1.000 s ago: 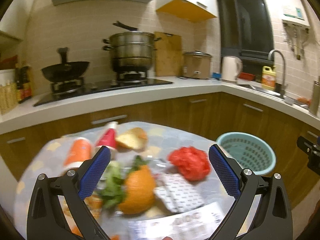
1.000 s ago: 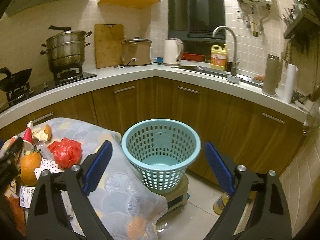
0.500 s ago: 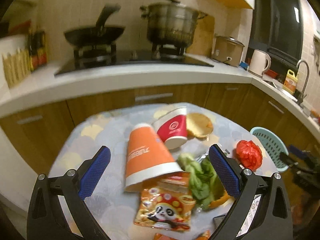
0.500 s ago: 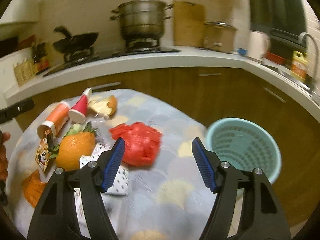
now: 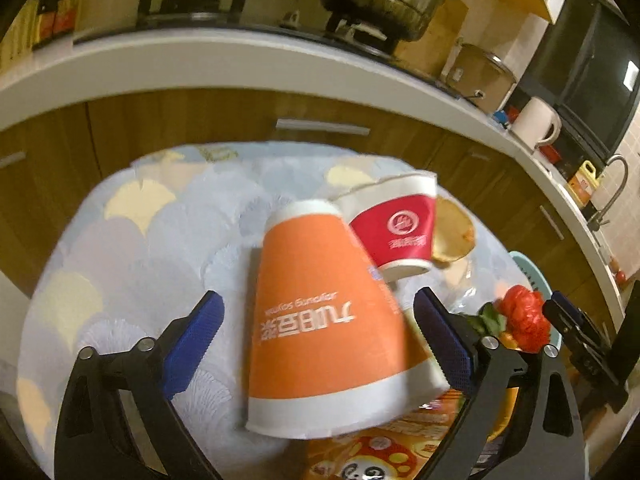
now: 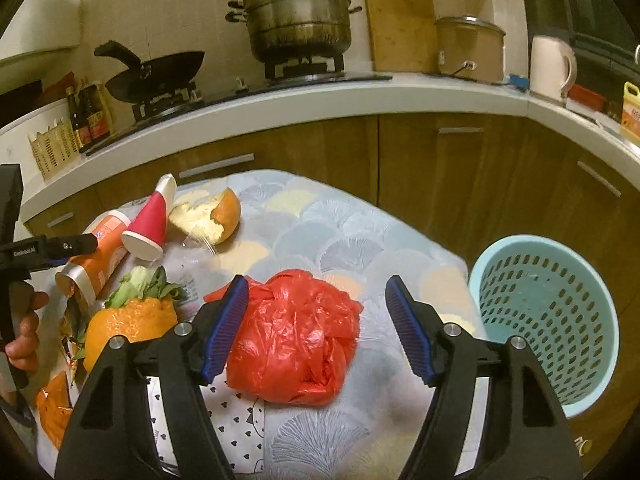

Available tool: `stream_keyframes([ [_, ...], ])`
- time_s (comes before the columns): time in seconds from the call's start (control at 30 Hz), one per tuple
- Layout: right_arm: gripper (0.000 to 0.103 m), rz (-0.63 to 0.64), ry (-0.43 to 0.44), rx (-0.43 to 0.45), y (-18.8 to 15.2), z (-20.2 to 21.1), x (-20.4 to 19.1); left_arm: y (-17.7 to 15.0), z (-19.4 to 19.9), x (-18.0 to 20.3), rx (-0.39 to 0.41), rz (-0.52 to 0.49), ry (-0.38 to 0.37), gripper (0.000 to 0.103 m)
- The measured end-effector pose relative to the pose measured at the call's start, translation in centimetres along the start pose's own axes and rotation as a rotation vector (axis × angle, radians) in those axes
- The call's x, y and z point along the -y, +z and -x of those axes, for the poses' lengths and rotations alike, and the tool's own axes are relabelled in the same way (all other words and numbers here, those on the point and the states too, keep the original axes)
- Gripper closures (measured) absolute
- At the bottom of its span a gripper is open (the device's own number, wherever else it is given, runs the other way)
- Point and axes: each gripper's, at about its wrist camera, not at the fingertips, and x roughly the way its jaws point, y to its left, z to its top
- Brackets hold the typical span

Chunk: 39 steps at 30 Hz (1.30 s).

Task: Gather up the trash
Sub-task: 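Grasp the red plastic bag with the right tool while the left tool grasps the orange paper cup, then carry the red bag and orange cup to the blue basket and release both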

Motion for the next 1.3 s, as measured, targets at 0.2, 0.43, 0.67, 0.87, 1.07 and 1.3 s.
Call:
stream_keyframes([
  [0.2,0.020,0.032,-0.025,-0.052,-0.1,-1.3,-0.7,-0.2,-1.0,-0.5,-0.037,0.035,-0.035,0.023],
  [0.43,0.020,0.043,-0.020,-0.121,-0.3,-2.7,-0.9,0.0,0.6,0.4,0.049,0.009,-0.032,0.025],
  [0.67,0.058,0.037,0.025,-0.087,-0.5,-1.8,-0.8,0.0,4.2,0.7,0.214,0.018,-0.082,0.026],
  [0.87,0.066,0.042,0.024,-0.027,-0.3,-0.4,-0.9,0.1,7.5,2.2,0.309,0.011,-0.096,0.026],
  [1.07,0.066,0.012,0.003,0.033,0.8,1.8,0.1,0.2,11.2,5.5,0.378,-0.051,-0.060,0.026],
  [1.3,0.066,0.014,-0.019,0.117,2.2,6.0,2.0,0.2,10.9,11.9,0.369,-0.128,-0.100,0.025],
])
